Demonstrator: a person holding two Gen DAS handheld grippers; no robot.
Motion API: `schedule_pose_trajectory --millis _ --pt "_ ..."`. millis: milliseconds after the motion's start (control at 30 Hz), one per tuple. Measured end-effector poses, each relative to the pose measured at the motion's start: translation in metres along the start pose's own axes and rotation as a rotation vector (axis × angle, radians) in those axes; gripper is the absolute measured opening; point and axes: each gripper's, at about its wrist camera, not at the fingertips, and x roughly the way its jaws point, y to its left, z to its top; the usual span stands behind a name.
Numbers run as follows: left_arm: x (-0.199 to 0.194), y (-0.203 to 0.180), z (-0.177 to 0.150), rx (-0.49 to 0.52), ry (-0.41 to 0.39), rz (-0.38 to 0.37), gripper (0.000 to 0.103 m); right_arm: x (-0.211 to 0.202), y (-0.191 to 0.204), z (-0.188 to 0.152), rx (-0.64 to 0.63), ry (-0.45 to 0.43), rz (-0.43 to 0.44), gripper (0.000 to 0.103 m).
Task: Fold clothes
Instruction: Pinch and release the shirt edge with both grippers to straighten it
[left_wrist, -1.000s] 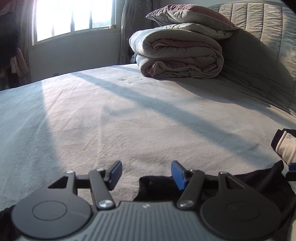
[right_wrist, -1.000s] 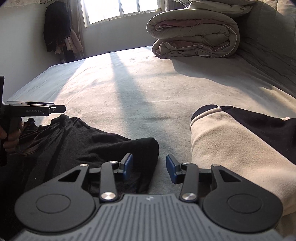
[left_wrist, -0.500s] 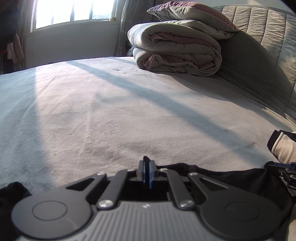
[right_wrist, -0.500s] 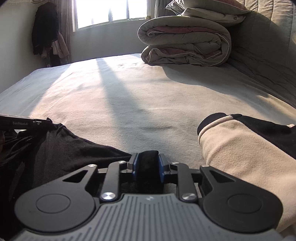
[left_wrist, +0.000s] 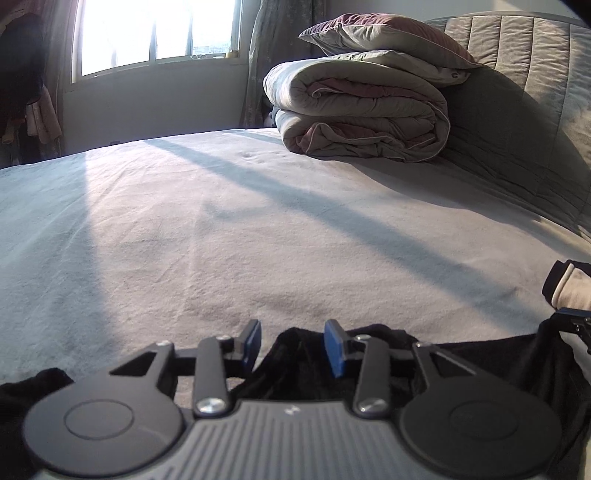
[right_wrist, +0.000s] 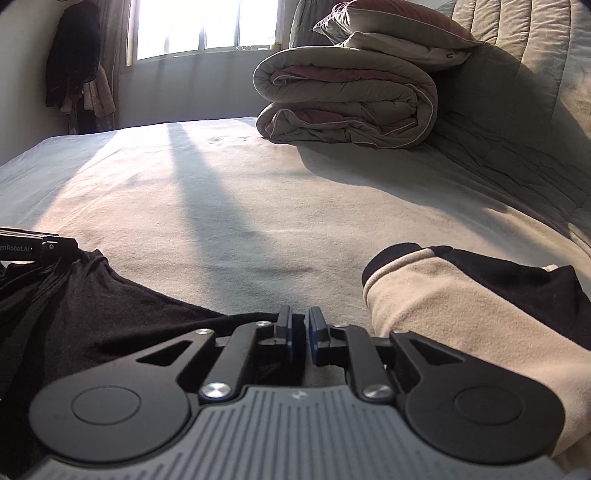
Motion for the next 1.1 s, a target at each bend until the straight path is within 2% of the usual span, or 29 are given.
schedule_pose_trajectory --millis 33,67,100,167,300,433,567,767,833,933,1000,1067,1100 --pt "-0.006 0.007 0.001 -0.003 -0.006 0.010 0.041 -0.001 -0.001 0.001 0.009 -0.004 0.010 0.017" --pt "-0.013 0.015 0.001 -0.005 -0.011 0.020 0.045 -0.003 -0.001 0.002 0.018 -0.009 0.020 0.022" --pt "-0.019 0.022 0.002 -0.008 -0.017 0.031 0.048 -0.004 -0.002 0.003 0.027 -0.012 0.029 0.034" --pt "-0.030 0.038 0.002 -0.007 -0.027 0.060 0.053 -0.006 -0.001 0.004 0.036 -0.023 0.047 0.040" --pt "-0.048 0.078 -0.002 -0.002 -0.025 0.146 0.057 -0.008 0.006 0.006 0.023 -0.035 0.061 0.040" --pt "-0.055 0.121 -0.013 -0.010 0.021 0.230 0.057 -0.009 0.012 0.007 0.012 -0.039 0.069 0.040" --pt "-0.052 0.145 -0.026 -0.006 0.073 0.265 0.057 -0.013 0.015 0.009 0.017 -0.051 0.099 0.040" --pt "-0.048 0.157 -0.035 0.014 0.082 0.259 0.057 -0.015 0.026 0.010 0.004 -0.058 0.138 0.040" --pt "-0.046 0.155 -0.034 0.031 0.084 0.247 0.053 -0.014 0.030 0.009 -0.009 -0.054 0.139 0.040" --pt "-0.043 0.149 -0.033 0.052 0.097 0.212 0.036 -0.013 0.033 0.007 -0.018 -0.049 0.143 0.040" --pt "-0.042 0.146 -0.033 0.051 0.108 0.182 0.013 -0.012 0.035 0.007 -0.019 -0.045 0.148 0.040" --pt "-0.042 0.140 -0.032 0.068 0.107 0.186 0.003 -0.012 0.036 0.006 -0.023 -0.041 0.151 0.040" --pt "-0.041 0.136 -0.032 0.076 0.104 0.200 0.002 -0.011 0.037 0.006 -0.025 -0.039 0.152 0.040"
